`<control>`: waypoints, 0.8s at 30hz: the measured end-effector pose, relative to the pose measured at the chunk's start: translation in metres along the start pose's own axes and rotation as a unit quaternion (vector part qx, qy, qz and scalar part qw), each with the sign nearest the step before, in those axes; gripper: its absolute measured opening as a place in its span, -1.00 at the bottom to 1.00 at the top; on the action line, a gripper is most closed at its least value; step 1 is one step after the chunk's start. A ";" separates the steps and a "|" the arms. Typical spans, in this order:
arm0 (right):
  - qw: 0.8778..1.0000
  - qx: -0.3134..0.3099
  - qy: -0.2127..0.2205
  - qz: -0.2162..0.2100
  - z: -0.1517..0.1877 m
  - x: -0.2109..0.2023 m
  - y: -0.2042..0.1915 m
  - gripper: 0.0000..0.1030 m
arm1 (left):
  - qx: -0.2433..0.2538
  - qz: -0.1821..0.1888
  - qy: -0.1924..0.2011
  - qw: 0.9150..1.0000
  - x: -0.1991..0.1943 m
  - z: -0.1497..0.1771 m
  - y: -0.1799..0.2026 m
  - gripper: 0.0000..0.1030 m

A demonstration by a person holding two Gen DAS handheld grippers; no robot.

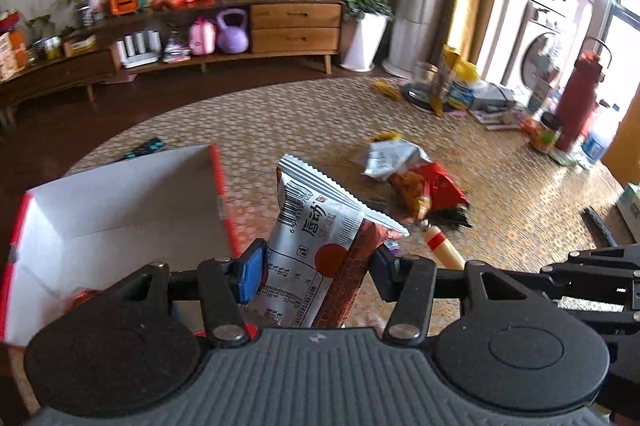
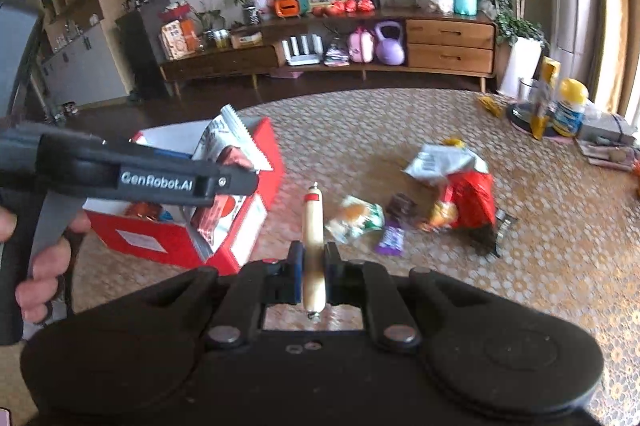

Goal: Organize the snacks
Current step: 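Carry both items over the red box and open the left tool to drop the packet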

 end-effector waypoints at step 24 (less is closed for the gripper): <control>0.996 -0.075 -0.018 -0.051 -0.053 0.088 -0.129 -0.83 | -0.076 -0.123 0.009 0.989 -0.038 0.004 -0.179 0.03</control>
Point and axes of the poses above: each gripper's, at about its wrist camera, not at the fingertips, and x roughly the way its jaws point, y to its right, z to its underside, the point moved 8 cm from there along x, roughly the way its jaws point, and after that the axes turned 1 degree about z, right-handed, at the moved point
